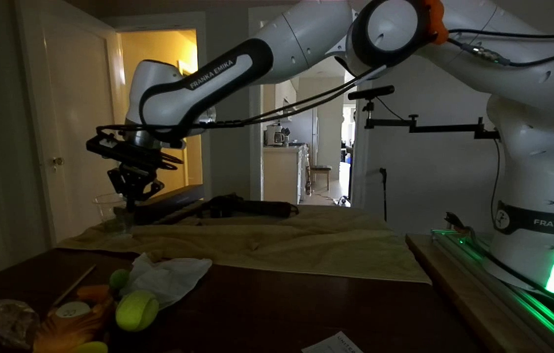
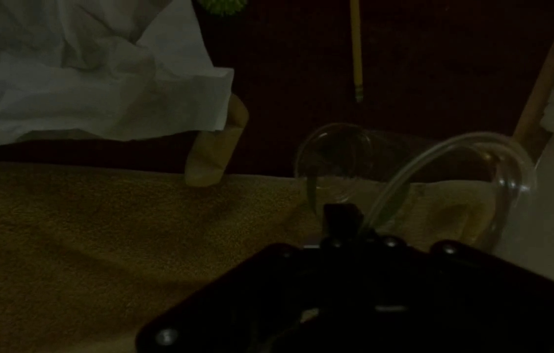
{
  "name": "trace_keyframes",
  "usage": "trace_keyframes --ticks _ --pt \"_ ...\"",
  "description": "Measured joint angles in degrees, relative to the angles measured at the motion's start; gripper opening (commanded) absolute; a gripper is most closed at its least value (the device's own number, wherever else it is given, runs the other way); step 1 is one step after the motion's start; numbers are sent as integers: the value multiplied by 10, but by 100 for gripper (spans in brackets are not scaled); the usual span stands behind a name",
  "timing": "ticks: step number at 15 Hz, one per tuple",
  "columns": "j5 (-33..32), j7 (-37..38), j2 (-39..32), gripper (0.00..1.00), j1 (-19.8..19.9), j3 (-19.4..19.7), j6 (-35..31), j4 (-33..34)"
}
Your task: Put the cup upright, then put the green ball and the yellow bowl in the cup
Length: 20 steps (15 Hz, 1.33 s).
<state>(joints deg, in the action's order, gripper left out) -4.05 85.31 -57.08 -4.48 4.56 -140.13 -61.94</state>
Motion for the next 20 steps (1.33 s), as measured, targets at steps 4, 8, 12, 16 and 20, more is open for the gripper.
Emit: trace_keyframes --ticks 4,8,12,16,20 --pt "15 -39 -12 1 2 -3 1 1" --pt "15 -76 -25 1 -2 -2 13 10" --pt "14 -110 -29 1 -10 2 28 18" --pt "14 -137 -36 1 -19 7 41 29" --pt "14 -154 -43 1 -23 7 41 41"
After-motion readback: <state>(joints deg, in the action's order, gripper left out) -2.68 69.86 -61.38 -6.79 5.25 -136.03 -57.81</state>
